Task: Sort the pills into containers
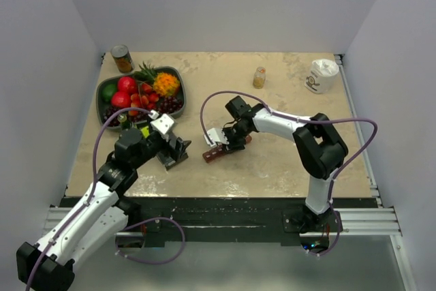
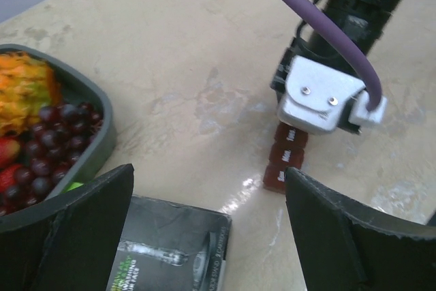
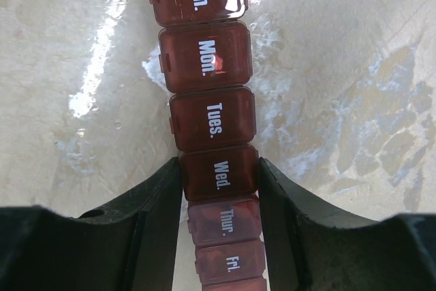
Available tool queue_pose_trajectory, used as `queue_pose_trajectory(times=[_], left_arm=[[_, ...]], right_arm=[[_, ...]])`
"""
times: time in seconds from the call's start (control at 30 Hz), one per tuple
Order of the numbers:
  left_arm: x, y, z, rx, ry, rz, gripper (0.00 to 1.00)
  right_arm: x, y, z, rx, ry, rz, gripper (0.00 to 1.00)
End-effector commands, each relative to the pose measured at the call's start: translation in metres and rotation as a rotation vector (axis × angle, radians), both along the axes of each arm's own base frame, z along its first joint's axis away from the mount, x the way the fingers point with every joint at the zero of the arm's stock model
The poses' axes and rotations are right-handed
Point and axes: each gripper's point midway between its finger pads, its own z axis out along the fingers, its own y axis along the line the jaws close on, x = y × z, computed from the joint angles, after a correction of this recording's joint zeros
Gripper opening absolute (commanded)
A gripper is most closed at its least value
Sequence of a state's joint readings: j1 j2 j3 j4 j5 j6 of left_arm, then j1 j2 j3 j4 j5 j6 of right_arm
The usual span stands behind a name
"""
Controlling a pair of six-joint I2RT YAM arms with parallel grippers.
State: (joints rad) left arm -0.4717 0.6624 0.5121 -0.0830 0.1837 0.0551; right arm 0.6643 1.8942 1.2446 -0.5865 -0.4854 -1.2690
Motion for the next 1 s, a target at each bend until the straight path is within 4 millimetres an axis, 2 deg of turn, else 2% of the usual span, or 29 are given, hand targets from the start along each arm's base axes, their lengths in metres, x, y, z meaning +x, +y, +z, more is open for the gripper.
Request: queue_pose_trajectory(times=[0.0,0.13,0.33,0.53,0.73,0.97], left_arm=[[-0.022,-0.032,0.006,-0.024,-0.111,-0.259,0.95],[-0.038,-0.048,0.007,-0.059,-0.132,-0.389,0.95],[-0.041,-0.054,0.007,-0.086,-0.150,-0.429,0.93],[-0.043,-0.069,-0.004,-0.067,-0.144,-0.483,0.92],[-0.041,-0.084,-0.022,-0.008,-0.118,-0.515,0.93],[-0.039,-0.090,-0.039,0.047,-0.085,-0.508,0.93]], right_arm=[[-0.002,-0.004,0.027,0.064,0.007,-0.052,0.33],[0.000,-0.017,0.039,0.106,0.020,-0.103,0.30],[-0.014,-0.021,0.050,0.162,0.062,-0.110,0.26],[-0.028,-0.021,0.047,0.188,0.109,-0.083,0.25],[-0.034,-0.020,0.042,0.194,0.125,-0.067,0.24],[-0.034,-0.018,0.043,0.205,0.128,-0.061,0.23]])
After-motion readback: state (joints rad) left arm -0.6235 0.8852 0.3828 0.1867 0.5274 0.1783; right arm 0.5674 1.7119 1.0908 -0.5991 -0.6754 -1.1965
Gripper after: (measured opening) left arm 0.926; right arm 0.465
